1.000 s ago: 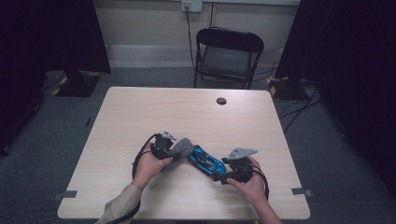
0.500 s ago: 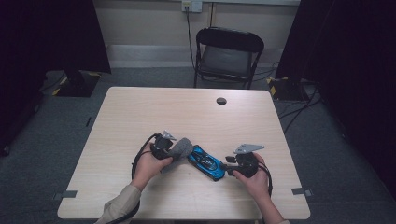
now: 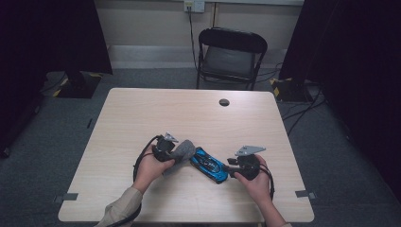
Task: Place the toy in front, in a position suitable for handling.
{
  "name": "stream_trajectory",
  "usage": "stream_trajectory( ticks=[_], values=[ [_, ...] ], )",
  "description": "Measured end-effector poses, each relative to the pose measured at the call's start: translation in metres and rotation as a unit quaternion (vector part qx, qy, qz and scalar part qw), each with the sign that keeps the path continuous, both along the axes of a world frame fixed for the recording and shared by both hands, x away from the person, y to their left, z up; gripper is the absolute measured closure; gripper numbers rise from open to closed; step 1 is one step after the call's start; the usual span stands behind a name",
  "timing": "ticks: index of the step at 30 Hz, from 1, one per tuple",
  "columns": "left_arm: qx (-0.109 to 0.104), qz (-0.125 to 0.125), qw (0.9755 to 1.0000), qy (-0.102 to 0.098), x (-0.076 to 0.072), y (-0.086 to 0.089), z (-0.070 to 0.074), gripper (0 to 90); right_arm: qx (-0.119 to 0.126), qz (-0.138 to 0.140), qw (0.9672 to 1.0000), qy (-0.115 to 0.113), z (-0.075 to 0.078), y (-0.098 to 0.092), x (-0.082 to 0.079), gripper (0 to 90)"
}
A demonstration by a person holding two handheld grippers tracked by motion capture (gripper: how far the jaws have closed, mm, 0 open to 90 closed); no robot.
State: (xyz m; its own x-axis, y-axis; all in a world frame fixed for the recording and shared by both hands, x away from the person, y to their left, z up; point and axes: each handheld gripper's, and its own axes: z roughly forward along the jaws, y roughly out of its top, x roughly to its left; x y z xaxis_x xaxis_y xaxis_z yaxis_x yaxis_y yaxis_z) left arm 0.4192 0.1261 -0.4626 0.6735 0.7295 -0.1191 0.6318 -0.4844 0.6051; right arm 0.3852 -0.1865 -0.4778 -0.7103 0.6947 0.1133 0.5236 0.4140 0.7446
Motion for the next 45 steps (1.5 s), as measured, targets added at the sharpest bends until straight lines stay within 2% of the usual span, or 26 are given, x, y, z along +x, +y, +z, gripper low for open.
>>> stream_trajectory(
  ticks=[1,2,3,5,6,7,8,13,14,17,18,20,22,26,29,30,31,33,38,40,43,45],
  values=[
    [0.0,0.0,1.0,0.0,0.0,0.0,0.0,71.8,0.007,0.004,1.0,0.004,0.001,0.002,0.0,45.5],
    [0.0,0.0,1.0,0.0,0.0,0.0,0.0,71.8,-0.002,0.019,0.9998,-0.001,0.002,0.008,-0.002,44.2],
    [0.0,0.0,1.0,0.0,0.0,0.0,0.0,71.8,-0.002,0.019,0.9998,-0.001,0.002,0.008,-0.002,44.2],
    [0.001,0.0,1.0,-0.001,0.0,0.0,0.0,71.7,-0.009,0.02,0.9998,0.0,0.0,0.017,-0.002,34.3],
    [-0.001,0.0,1.0,-0.001,0.0,0.0,0.0,71.7,-0.005,0.016,0.9998,0.006,-0.001,0.02,0.0,32.8],
    [-0.001,0.0,1.0,-0.001,0.0,0.0,0.0,71.7,-0.005,0.016,0.9998,0.006,-0.001,0.02,0.0,32.8],
    [0.0,-0.001,1.0,0.0,0.0,0.0,0.0,71.8,0.008,0.019,0.9997,0.014,-0.002,0.022,0.003,33.5],
    [0.001,-0.004,1.0,-0.001,0.0,0.001,0.001,71.7,0.001,0.033,0.9993,0.016,-0.002,0.033,0.006,34.7],
    [0.002,-0.004,1.0,-0.005,-0.001,0.002,0.002,71.8,-0.001,0.035,0.9991,0.026,-0.002,0.037,0.009,35.0],
    [-0.002,-0.005,1.0,-0.008,-0.002,0.003,0.004,71.8,-0.001,0.038,0.9989,0.028,-0.002,0.038,0.01,35.3],
    [-0.004,-0.007,0.9999,-0.009,-0.003,0.003,0.005,71.8,0.009,0.037,0.9988,0.032,-0.003,0.037,0.011,35.6],
    [-0.007,-0.009,0.9998,-0.015,-0.005,0.005,0.009,71.9,0.012,0.036,0.9987,0.035,-0.004,0.036,0.011,35.8],
    [-0.008,-0.015,0.9997,-0.017,-0.008,0.006,0.013,71.9,0.019,0.035,0.9986,0.035,-0.005,0.034,0.011,35.9],
    [-0.012,-0.037,0.999,-0.023,-0.021,0.007,0.022,71.9,0.019,0.034,0.9986,0.036,-0.005,0.034,0.011,35.9],
    [-0.02,-0.055,0.9979,-0.027,-0.035,0.006,0.029,71.9,0.017,0.035,0.9985,0.039,-0.004,0.035,0.012,35.9],
    [-0.024,-0.069,0.9969,-0.029,-0.044,0.004,0.033,71.9,0.018,0.033,0.9985,0.039,-0.005,0.035,0.012,35.9],
    [-0.024,-0.069,0.9969,-0.029,-0.044,0.004,0.033,71.9,0.018,0.033,0.9985,0.039,-0.005,0.035,0.012,35.9],
    [-0.02,-0.089,0.9955,-0.025,-0.053,-0.001,0.033,71.9,0.017,0.033,0.9986,0.038,-0.005,0.035,0.012,35.8],
    [-0.031,-0.125,0.9916,-0.011,-0.069,-0.021,0.025,71.8,0.018,0.028,0.9984,0.046,-0.005,0.035,0.012,35.8],
    [-0.033,-0.133,0.9906,-0.008,-0.074,-0.032,0.021,71.9,0.023,0.026,0.9983,0.046,-0.006,0.034,0.012,35.7],
    [-0.033,-0.155,0.9874,0.002,-0.079,-0.05,0.014,71.8,0.025,0.024,0.9984,0.045,-0.006,0.034,0.011,35.7],
    [-0.034,-0.158,0.9868,0.006,-0.08,-0.053,0.013,71.9,0.025,0.024,0.9984,0.046,-0.006,0.034,0.011,35.7]
  ],
)
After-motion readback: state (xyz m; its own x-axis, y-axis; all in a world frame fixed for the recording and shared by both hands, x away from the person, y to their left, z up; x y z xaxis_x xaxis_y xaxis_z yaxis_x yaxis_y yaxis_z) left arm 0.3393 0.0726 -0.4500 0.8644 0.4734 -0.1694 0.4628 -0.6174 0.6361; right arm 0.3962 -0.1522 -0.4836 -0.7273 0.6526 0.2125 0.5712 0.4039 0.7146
